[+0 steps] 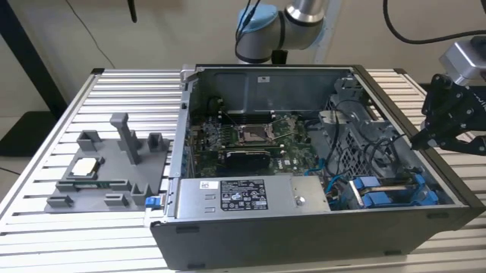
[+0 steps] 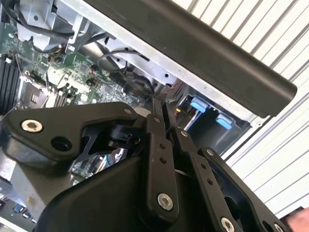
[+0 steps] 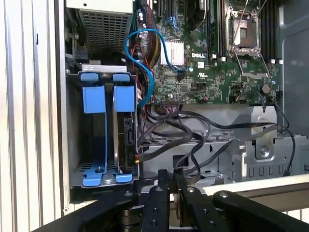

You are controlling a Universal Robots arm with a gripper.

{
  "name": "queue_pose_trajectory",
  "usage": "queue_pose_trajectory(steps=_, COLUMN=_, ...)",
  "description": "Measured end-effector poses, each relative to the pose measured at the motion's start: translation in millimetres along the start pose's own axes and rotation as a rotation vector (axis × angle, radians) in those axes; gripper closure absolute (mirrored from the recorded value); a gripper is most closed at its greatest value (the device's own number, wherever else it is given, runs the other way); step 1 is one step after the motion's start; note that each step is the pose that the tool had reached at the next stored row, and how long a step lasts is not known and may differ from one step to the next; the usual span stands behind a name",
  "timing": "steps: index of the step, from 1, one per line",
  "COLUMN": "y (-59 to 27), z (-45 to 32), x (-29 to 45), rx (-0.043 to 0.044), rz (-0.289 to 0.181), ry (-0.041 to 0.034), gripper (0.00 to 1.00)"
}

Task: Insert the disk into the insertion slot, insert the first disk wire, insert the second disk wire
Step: 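Insert the second disk wire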

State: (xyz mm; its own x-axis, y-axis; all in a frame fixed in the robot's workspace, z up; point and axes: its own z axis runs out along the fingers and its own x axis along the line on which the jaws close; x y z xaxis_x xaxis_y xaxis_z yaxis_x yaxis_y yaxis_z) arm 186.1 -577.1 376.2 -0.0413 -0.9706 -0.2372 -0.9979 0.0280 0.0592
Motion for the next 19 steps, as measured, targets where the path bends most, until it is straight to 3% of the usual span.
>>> queue_pose_trajectory(steps=7, y=18.3, z=-1.8, x=-0.1, rx=0.0037, rz=-0.001, ry=0.0012, gripper=0.84)
queue_pose_trajectory(steps=12, y=32.8, z=-1.1, x=0.4, rx=0.0089, rz=-0.002, ry=0.0074, gripper=0.84)
queue_pose_trajectory(steps=16, y=44.0, z=-0.6, x=0.6, rx=0.0137, rz=-0.002, ry=0.0188, gripper=0.84)
queue_pose_trajectory(steps=19, y=49.4, z=-0.1, x=0.5, rx=0.0182, rz=-0.003, ry=0.0421, gripper=0.84)
